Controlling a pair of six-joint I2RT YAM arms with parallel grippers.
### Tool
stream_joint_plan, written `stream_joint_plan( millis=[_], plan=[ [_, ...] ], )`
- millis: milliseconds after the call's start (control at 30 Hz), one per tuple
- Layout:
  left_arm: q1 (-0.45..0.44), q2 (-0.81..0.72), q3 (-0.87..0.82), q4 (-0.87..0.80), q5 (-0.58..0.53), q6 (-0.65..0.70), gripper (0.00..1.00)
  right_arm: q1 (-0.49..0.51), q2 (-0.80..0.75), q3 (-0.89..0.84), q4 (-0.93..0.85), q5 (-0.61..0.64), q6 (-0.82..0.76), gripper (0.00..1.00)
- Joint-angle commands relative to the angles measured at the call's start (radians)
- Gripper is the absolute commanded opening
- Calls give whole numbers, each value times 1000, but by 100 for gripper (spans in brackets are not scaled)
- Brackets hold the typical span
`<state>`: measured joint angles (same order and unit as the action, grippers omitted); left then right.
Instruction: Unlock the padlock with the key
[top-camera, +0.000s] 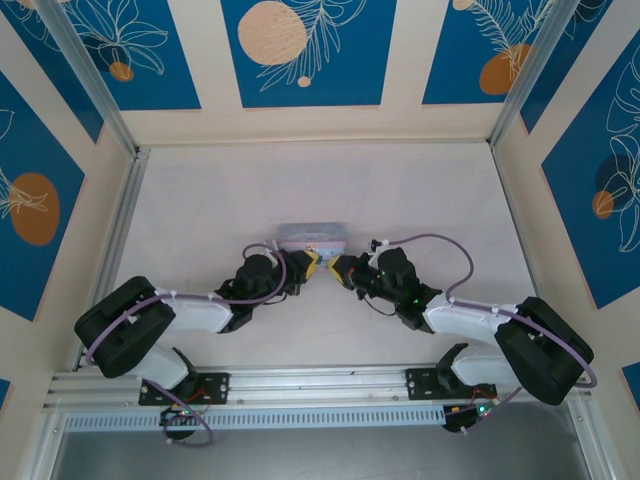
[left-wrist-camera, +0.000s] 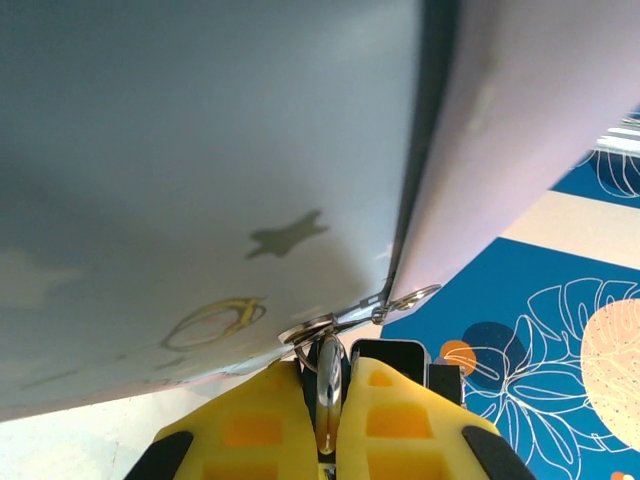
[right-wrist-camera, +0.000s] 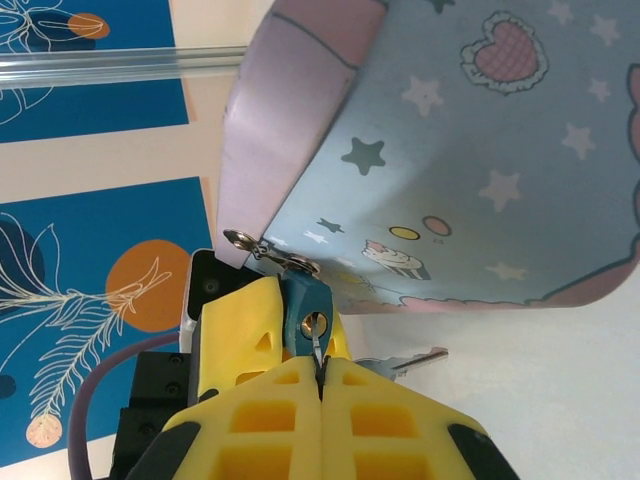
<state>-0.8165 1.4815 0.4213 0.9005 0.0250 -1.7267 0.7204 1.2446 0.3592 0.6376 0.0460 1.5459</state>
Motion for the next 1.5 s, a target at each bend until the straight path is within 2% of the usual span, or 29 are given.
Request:
stream_joint_plan(
  millis=[0, 467, 933, 1167, 1467],
  plan=[
    [-19, 11, 31, 69, 18, -3, 0, 0, 9, 4, 86, 8, 4, 0],
    [-19, -12, 29, 102, 25, -9, 0, -39, 31, -53, 120, -20, 18, 0],
    [-27, 5, 45, 121, 29, -4, 0, -29, 77, -38, 242, -62, 154, 0],
    [-32, 3, 37, 118, 19, 0, 0, -16, 78, 1, 220, -74, 179, 0],
    [-42, 18, 51, 137, 14, -5, 0, -1, 193, 8, 323, -70, 226, 0]
  ],
)
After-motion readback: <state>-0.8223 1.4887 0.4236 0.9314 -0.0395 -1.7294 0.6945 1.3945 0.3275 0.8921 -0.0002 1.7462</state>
